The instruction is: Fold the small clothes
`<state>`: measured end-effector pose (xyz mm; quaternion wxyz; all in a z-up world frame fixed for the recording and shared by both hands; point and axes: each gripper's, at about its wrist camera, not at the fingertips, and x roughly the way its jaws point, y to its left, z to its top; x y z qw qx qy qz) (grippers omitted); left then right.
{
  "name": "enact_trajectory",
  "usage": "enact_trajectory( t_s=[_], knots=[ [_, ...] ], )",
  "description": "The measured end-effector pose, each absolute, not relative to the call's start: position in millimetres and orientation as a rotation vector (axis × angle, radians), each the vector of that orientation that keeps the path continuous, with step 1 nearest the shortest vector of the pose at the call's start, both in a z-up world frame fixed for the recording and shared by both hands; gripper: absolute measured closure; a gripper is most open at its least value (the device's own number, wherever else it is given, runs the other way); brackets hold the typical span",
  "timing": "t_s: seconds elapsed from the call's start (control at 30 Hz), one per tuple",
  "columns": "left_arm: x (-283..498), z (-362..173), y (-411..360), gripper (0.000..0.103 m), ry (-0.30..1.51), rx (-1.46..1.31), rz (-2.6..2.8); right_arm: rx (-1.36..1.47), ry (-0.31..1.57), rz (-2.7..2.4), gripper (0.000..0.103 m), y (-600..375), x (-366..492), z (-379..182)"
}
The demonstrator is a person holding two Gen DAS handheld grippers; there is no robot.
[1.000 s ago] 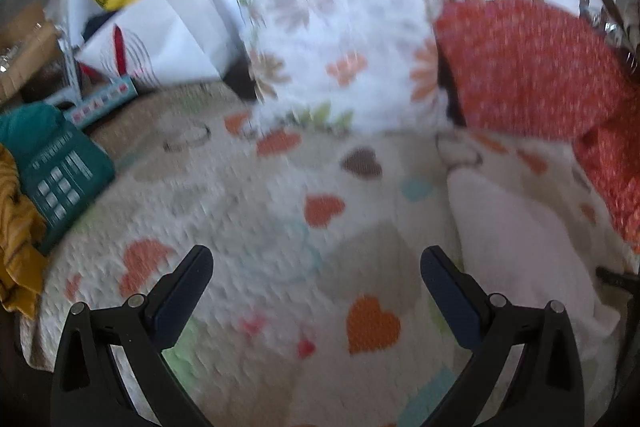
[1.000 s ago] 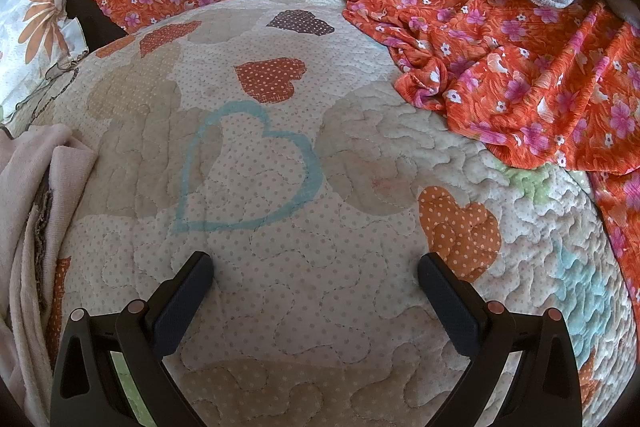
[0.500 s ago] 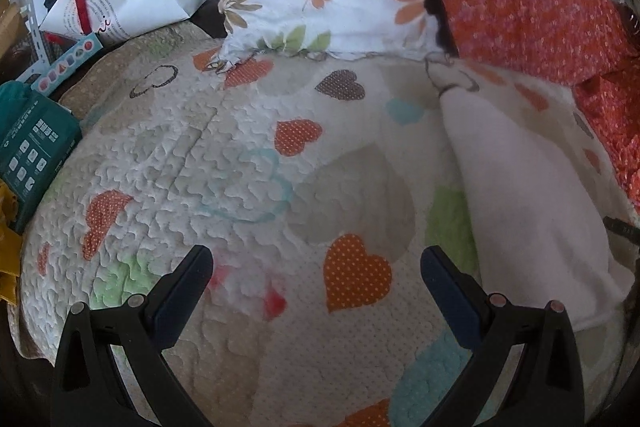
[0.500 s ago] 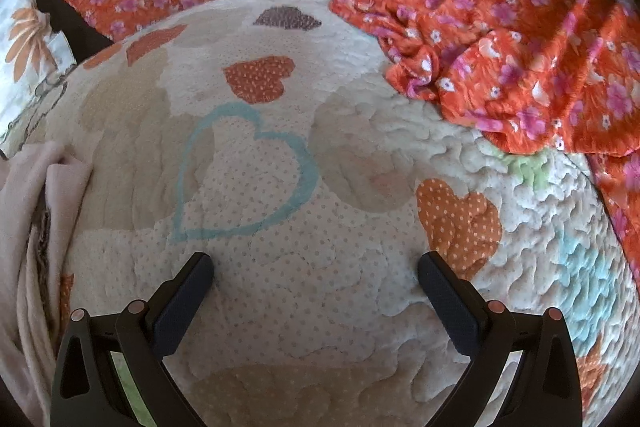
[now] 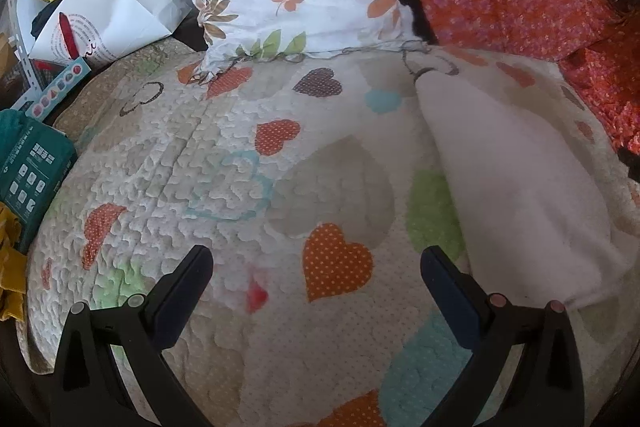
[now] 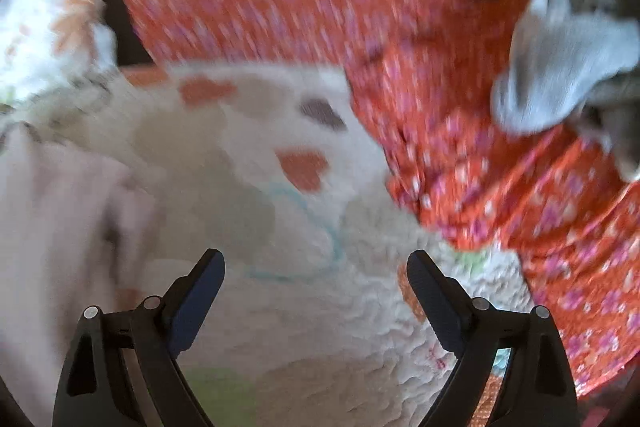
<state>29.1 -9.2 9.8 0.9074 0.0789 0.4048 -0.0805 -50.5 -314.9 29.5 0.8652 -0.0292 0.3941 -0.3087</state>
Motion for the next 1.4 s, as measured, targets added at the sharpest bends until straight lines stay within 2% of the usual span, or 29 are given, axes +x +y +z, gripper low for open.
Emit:
enact_trajectory(
  t_s=[0.27,0.7,1.4],
  knots=[
    [25,11,-13,0.000,0.823,0.176,-0.167,0.124,0.783,-0.398,0.008,-273,-63,61],
    [27,6,-15,0.000,0.861,0.170,-0.171,0.163,0.891,-0.288,0.008,-248,-55,32],
    [31,-8,-20,0.000,0.936,0.157,-0.196,0.047,0.890,-0.195,0.008,-215,-53,30]
  ],
)
